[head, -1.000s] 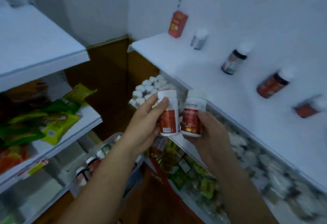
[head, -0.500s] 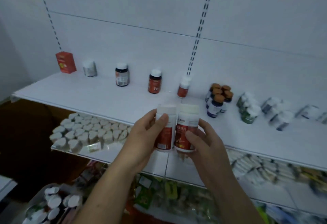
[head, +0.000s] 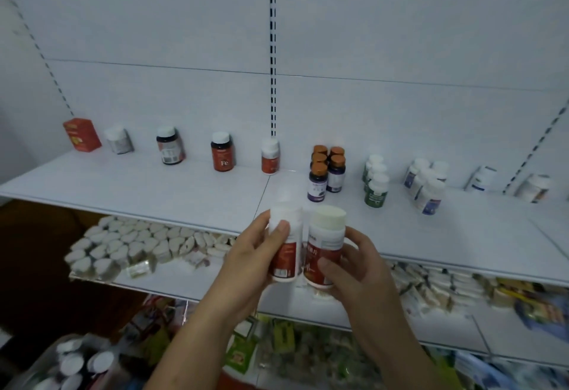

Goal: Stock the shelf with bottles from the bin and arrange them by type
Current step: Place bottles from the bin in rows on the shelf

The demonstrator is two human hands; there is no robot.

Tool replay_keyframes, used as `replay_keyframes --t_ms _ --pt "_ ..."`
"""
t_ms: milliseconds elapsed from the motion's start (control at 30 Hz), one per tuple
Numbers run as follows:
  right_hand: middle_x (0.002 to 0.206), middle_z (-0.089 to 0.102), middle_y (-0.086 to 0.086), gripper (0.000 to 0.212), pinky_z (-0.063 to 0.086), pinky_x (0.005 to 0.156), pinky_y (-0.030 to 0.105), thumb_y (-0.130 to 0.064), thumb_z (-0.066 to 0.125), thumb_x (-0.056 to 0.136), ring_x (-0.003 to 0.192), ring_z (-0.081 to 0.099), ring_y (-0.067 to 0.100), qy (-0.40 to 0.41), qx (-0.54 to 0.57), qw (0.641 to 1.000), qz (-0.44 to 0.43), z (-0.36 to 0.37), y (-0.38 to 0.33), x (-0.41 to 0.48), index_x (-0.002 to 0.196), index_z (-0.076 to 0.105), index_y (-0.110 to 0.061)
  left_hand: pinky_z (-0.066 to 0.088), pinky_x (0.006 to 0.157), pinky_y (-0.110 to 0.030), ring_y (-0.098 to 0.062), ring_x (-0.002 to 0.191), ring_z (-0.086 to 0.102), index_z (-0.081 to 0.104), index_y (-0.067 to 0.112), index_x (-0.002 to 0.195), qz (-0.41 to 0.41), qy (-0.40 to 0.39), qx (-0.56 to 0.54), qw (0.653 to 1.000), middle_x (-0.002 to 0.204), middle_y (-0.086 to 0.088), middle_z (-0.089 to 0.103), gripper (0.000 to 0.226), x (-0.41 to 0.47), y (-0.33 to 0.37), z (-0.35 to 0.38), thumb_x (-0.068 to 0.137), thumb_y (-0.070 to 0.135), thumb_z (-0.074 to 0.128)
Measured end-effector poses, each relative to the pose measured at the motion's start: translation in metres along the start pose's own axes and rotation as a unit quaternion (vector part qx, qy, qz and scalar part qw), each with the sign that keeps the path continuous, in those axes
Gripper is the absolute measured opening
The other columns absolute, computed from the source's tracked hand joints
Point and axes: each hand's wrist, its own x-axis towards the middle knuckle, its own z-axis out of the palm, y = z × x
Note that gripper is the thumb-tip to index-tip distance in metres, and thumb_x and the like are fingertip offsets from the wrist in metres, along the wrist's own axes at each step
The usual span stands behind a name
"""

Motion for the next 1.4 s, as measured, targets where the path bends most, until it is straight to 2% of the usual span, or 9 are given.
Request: replay_keyframes --t_ms 133,333,467,633,800,900,1033,1167,1400 --pt "0.121 0.075 -0.010 0.058 0.059 0.097 0.050 -0.003 0.076 0.090 0.112 0.072 0.015 -0.004 -0.040 0.999 -0.012 0.011 0.010 0.021 0.134 0.058 -0.036 0.056 0.102 -0.055 -0.026 0.119 0.072 0.063 0.026 0.140 0.007 0.002 0.006 1.000 0.129 -0.003 0.074 0.035 0.013 0.000 -0.014 0.106 0.021 0.057" --pt "0.115 0.074 -0.022 0.056 0.061 0.095 0.035 -0.003 0.075 0.091 0.106 0.071 0.003 -0.026 -0.115 0.992 -0.038 0.052 0.025 0.080 0.127 0.059 -0.042 0.057 0.102 -0.045 -0.021 0.120 0.070 0.062 0.026 0.141 0.052 0.036 0.059 0.996 0.129 0.002 0.074 0.039 0.077 -0.006 -0.059 0.102 0.019 0.064" --pt "0.123 0.069 -0.020 0.057 0.058 0.099 0.034 -0.012 0.077 0.090 0.113 0.067 0.001 -0.019 -0.163 0.985 -0.044 0.085 0.044 0.128 0.132 0.056 -0.043 0.058 0.081 -0.024 -0.014 0.113 0.071 0.060 0.029 0.140 0.071 0.044 0.107 0.991 0.125 0.007 0.075 0.043 0.148 -0.007 -0.092 0.100 0.019 0.071" --pt "0.122 0.066 -0.018 0.052 0.060 0.092 0.029 -0.008 0.075 0.091 0.112 0.064 0.001 -0.001 -0.183 0.981 -0.058 0.113 0.058 0.185 0.130 0.055 -0.035 0.055 0.070 -0.020 -0.010 0.097 0.071 0.057 0.019 0.141 0.042 -0.004 0.115 0.992 0.122 -0.004 0.074 0.046 0.235 -0.012 -0.117 0.098 0.009 0.071" --pt "0.123 0.066 -0.013 0.053 0.057 0.082 0.018 0.001 0.072 0.091 0.107 0.066 0.001 0.005 -0.189 0.981 -0.034 0.125 0.069 0.216 0.132 0.053 -0.027 0.058 0.088 -0.030 -0.016 0.119 0.069 0.056 0.026 0.142 0.017 -0.033 0.111 0.993 0.131 0.002 0.072 0.055 0.286 -0.029 -0.131 0.094 0.009 0.076" --pt "0.123 0.068 -0.009 0.054 0.058 0.083 0.022 0.001 0.071 0.090 0.109 0.069 0.010 0.026 -0.187 0.981 -0.037 0.128 0.076 0.229 0.136 0.054 -0.023 0.057 0.081 -0.022 -0.013 0.117 0.070 0.056 0.026 0.142 0.011 -0.036 0.090 0.995 0.129 0.006 0.072 0.053 0.298 -0.034 -0.133 0.095 0.010 0.075" --pt "0.132 0.068 -0.009 0.062 0.058 0.099 0.035 0.006 0.062 0.092 0.121 0.065 0.011 0.031 -0.182 0.982 -0.031 0.133 0.081 0.245 0.145 0.053 -0.024 0.056 0.092 -0.029 -0.016 0.120 0.069 0.060 0.025 0.141 0.009 -0.030 0.045 0.998 0.127 0.006 0.075 0.040 0.306 -0.042 -0.134 0.103 0.012 0.063" --pt "0.144 0.061 -0.014 0.072 0.042 0.119 0.033 0.014 0.046 0.093 0.135 0.054 0.002 0.020 -0.201 0.979 -0.034 0.140 0.084 0.255 0.152 0.049 -0.027 0.048 0.115 -0.040 -0.014 0.128 0.065 0.063 0.024 0.143 -0.006 -0.013 0.004 1.000 0.135 0.007 0.072 0.037 0.308 -0.048 -0.131 0.109 0.013 0.051" --pt "0.150 0.057 -0.008 0.069 0.038 0.122 0.036 0.014 0.045 0.095 0.139 0.051 0.004 0.044 -0.194 0.979 -0.042 0.149 0.095 0.267 0.155 0.046 -0.021 0.049 0.114 -0.035 -0.010 0.125 0.067 0.063 0.019 0.144 0.008 0.012 0.001 1.000 0.136 0.004 0.071 0.037 0.303 -0.053 -0.121 0.111 0.014 0.047"
